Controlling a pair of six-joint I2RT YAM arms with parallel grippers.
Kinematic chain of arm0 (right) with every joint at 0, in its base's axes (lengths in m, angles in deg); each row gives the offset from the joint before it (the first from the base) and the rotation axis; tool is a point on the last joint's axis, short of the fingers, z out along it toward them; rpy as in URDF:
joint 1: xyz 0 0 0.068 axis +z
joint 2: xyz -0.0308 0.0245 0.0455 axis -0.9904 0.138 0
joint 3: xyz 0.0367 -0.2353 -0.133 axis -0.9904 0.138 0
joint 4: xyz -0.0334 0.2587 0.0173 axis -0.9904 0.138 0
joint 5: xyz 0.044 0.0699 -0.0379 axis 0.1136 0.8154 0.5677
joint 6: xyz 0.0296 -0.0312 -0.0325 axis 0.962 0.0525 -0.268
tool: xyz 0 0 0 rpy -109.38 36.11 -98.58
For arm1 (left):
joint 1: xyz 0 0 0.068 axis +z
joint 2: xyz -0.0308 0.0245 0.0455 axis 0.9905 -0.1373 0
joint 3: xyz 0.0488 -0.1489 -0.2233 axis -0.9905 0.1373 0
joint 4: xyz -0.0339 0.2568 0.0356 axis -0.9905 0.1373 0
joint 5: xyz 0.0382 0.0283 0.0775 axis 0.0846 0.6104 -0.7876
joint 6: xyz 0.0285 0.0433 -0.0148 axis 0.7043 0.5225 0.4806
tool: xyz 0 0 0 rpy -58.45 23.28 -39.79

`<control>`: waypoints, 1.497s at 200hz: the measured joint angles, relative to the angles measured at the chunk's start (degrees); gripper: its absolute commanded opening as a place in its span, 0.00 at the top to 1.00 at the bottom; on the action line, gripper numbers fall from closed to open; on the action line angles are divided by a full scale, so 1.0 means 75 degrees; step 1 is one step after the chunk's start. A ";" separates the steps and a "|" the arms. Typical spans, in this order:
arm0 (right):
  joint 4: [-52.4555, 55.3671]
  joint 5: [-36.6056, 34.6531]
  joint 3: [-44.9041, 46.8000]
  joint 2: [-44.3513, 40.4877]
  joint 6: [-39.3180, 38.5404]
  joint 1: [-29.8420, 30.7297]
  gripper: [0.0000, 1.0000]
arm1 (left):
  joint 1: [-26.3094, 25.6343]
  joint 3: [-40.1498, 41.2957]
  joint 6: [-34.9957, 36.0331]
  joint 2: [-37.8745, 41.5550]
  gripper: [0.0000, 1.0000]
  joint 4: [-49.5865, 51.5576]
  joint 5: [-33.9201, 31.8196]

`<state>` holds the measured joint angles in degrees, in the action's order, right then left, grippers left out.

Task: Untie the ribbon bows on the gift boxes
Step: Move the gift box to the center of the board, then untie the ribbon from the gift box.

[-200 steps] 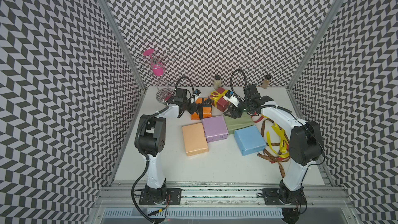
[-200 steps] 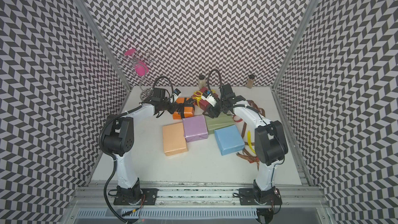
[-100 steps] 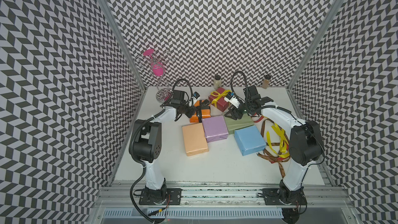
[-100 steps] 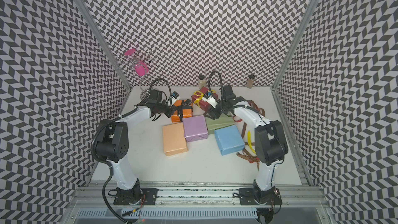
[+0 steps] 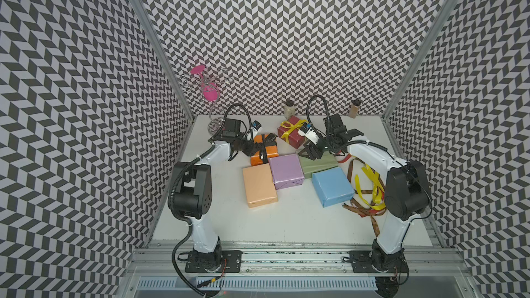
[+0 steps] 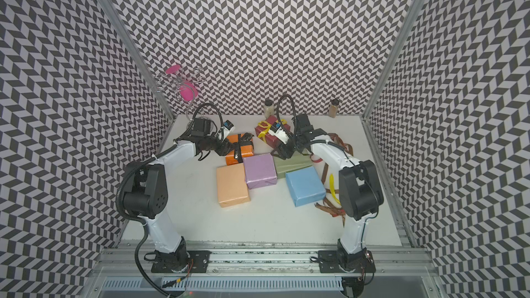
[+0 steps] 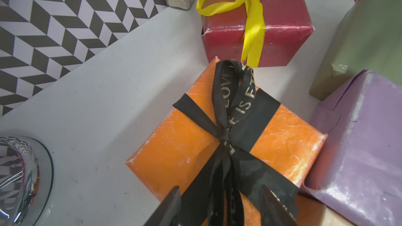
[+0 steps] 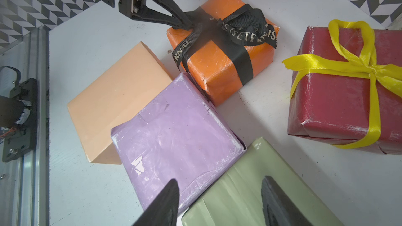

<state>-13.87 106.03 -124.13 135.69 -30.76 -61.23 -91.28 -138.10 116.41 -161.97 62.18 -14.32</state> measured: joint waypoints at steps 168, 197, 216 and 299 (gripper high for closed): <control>-0.0003 0.0023 0.0102 0.0000 0.0000 0.0006 0.38 | -0.0277 0.0373 -0.0959 0.0085 0.48 0.0428 0.0178; -0.0006 0.0026 0.0131 0.0000 0.0000 0.0006 0.38 | -0.0347 0.0201 -0.1005 -0.0076 0.50 0.0405 0.0163; -0.0003 0.0026 0.0184 0.0000 0.0000 0.0006 0.38 | -0.0437 0.0181 -0.1008 -0.0117 0.53 0.0353 0.0152; -0.0006 0.0044 0.0227 0.0000 0.0003 0.0009 0.38 | -0.0583 0.0146 -0.1204 -0.0172 0.83 0.0242 -0.0041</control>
<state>-13.92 106.35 -122.42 135.69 -30.74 -61.16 -95.65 -137.01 107.39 -163.26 63.99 -14.63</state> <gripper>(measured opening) 0.622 0.188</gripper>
